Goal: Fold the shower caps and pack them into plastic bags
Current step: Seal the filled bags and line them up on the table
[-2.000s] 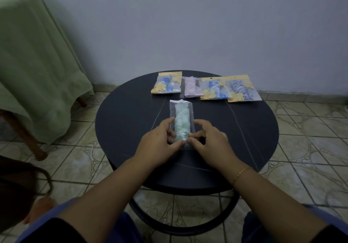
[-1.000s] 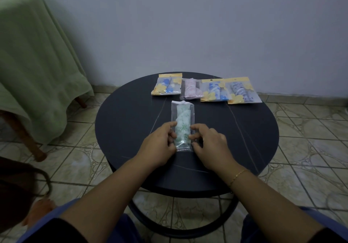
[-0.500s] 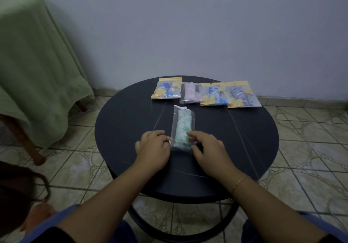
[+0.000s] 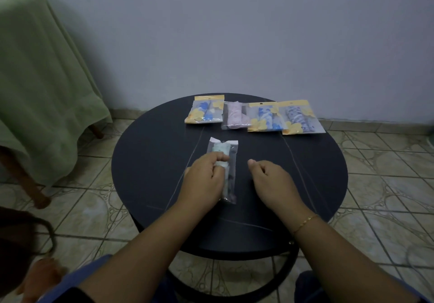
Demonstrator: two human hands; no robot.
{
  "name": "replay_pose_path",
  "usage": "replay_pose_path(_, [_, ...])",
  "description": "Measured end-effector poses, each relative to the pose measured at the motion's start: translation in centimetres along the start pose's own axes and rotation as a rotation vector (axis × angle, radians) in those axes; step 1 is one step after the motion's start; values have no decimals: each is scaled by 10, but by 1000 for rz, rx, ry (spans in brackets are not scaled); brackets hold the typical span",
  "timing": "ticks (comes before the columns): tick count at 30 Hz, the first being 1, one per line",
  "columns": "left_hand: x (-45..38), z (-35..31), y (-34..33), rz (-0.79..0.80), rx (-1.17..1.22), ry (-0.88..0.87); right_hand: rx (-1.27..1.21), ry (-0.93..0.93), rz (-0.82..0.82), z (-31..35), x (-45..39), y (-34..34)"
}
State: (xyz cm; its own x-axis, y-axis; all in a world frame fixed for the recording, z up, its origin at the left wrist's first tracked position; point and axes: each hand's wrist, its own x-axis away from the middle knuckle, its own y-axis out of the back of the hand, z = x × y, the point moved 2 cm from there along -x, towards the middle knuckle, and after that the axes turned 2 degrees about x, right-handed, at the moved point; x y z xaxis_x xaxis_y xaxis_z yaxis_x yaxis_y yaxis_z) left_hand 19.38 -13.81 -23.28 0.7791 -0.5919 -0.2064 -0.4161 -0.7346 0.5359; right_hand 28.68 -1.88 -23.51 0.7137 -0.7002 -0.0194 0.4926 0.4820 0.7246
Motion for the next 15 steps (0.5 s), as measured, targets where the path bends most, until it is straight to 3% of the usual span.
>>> replay_pose_path(3, [-14,9,5,-46,-160,-93,95,94,-67,3,-4,-3])
replay_pose_path(5, [-23,16,4,23,-329,-143,190,131,-70,8,-5,-9])
replay_pose_path(10, [-31,29,-6,309,-523,-191,394,276,73,17,-9,-33])
replay_pose_path(15, [-36,37,-5,406,-550,-173,513,255,218,12,-17,-44])
